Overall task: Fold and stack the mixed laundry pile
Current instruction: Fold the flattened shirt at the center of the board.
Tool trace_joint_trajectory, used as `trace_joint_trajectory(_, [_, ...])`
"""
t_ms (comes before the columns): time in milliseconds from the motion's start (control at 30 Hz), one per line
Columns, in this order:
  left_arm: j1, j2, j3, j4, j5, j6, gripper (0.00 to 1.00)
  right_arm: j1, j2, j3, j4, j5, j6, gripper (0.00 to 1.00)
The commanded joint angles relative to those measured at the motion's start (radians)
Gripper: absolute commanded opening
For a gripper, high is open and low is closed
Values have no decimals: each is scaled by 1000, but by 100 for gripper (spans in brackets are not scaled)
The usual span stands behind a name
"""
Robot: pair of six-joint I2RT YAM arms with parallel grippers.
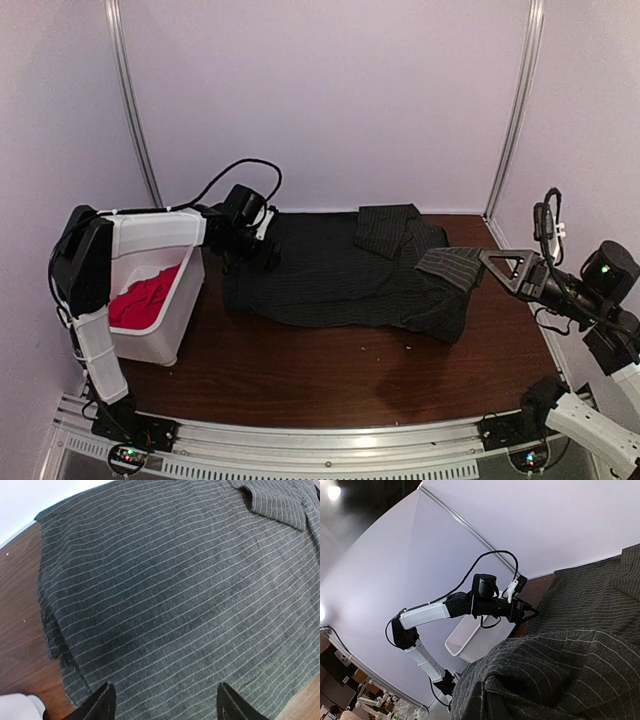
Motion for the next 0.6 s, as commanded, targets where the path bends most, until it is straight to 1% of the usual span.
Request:
trace_joint_trajectory(0, [0,9,2,-62,35,42,68,5,-16,31,-12,6,-20,0])
trace_joint_trajectory(100, [-14,-65,-135,-51,48,40,67,5,-28,37,-14,1,-22,0])
trace_joint_trajectory(267, [-49,-192,-369,-19,73,-8,59,4,-25,16,3,1,-28,0])
trace_joint_trajectory(367, [-68,-229,-435,-25,73,-50,53,5,19,3,15,14,-30,0])
trace_joint_trajectory(433, [-83,-230,-458,-17,135,-70,51,5,63,-4,35,20,-27,0])
trace_joint_trajectory(567, [-108,-253,-472,-11,124,-89,50,6,157,-38,153,-26,-2,0])
